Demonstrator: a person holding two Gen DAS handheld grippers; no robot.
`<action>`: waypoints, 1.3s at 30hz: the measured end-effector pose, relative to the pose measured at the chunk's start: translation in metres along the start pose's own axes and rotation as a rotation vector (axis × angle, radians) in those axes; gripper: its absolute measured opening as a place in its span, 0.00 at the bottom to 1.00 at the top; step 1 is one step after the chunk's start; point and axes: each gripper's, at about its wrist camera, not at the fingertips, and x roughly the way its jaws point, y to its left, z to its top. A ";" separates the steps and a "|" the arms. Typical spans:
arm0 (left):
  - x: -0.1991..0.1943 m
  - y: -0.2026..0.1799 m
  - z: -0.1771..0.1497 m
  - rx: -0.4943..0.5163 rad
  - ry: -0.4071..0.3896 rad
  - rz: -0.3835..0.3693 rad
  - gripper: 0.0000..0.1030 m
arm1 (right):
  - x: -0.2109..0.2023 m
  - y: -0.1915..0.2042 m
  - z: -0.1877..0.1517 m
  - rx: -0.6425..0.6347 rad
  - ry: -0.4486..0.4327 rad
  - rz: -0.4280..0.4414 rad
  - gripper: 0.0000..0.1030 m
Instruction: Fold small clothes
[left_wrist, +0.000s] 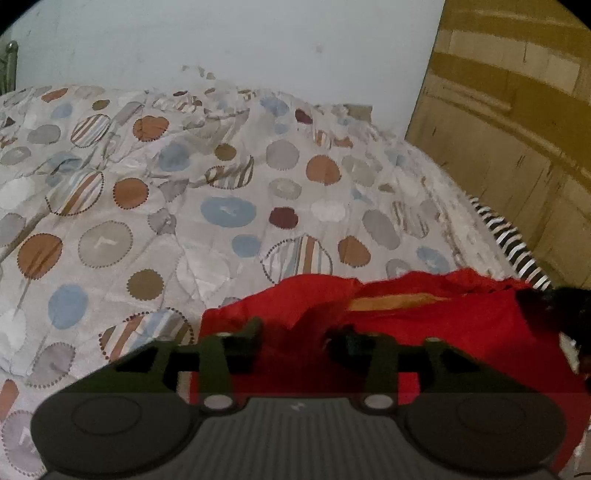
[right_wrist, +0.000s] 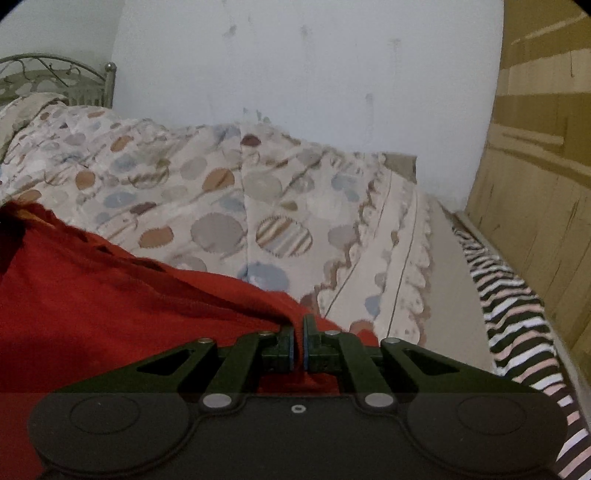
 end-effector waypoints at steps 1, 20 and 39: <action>-0.003 0.004 -0.001 -0.008 -0.006 -0.007 0.62 | 0.002 -0.001 -0.003 0.005 0.007 0.002 0.06; -0.053 0.026 -0.035 -0.100 -0.113 -0.122 0.99 | -0.016 -0.042 -0.014 0.235 -0.058 0.081 0.99; -0.042 -0.002 -0.094 -0.031 0.004 -0.128 0.15 | -0.036 -0.018 -0.035 0.134 -0.045 0.195 0.92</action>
